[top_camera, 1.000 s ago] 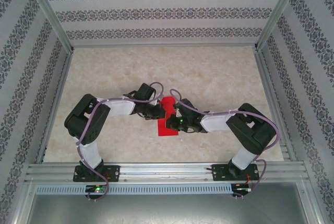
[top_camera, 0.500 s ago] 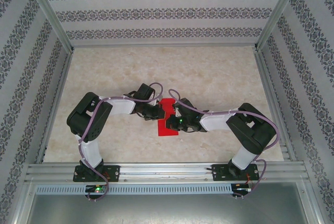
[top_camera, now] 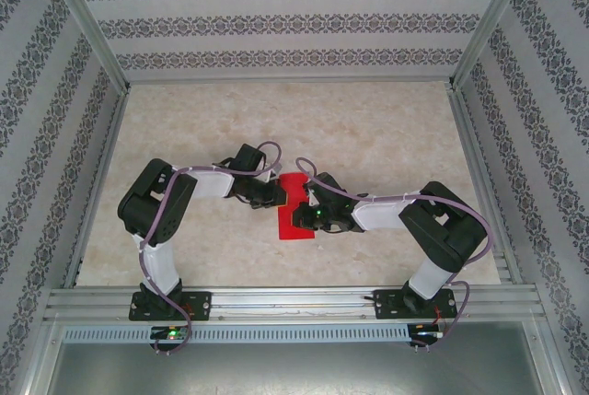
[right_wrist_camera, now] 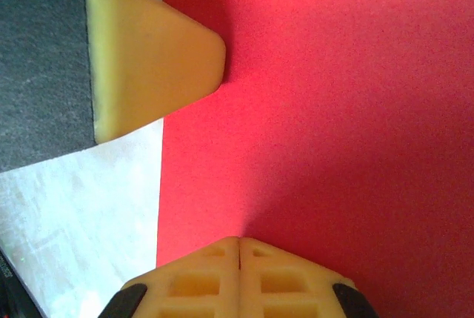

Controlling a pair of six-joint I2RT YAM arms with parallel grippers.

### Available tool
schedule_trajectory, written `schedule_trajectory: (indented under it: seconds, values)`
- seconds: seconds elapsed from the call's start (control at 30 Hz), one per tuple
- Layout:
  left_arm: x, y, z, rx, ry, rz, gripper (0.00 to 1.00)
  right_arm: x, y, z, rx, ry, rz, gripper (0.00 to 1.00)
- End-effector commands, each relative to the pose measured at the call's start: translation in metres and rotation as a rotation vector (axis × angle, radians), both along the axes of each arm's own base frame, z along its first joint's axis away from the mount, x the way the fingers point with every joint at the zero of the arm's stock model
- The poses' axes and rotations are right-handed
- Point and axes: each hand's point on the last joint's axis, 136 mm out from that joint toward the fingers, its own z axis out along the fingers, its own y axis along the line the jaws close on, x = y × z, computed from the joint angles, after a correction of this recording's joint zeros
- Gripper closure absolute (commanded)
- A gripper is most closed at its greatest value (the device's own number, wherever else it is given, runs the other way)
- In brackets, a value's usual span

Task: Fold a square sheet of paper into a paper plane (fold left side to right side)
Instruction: First fold the square sheet of paper in half at the center of the table.

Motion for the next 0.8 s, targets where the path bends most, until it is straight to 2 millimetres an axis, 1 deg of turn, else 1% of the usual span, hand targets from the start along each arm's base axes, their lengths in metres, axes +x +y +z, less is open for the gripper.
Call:
schedule_trajectory:
  seconds: [0.0, 0.23, 0.53, 0.77]
  values:
    - [0.038, 0.031, -0.017, 0.106, -0.074, 0.091, 0.99, -0.037, -0.049, -0.054, -0.245, 0.16, -0.016, 1.0]
    - [0.061, 0.033, -0.011, 0.114, -0.102, 0.099, 0.99, -0.036, -0.05, -0.054, -0.246, 0.158, -0.016, 1.0]
    - [0.089, 0.033, -0.018, 0.109, -0.102, 0.136, 0.99, -0.037, -0.051, -0.055, -0.25, 0.161, -0.015, 1.0]
    - [0.108, 0.033, -0.014, 0.107, -0.12, 0.156, 0.99, -0.038, -0.051, -0.056, -0.251, 0.162, -0.018, 1.0]
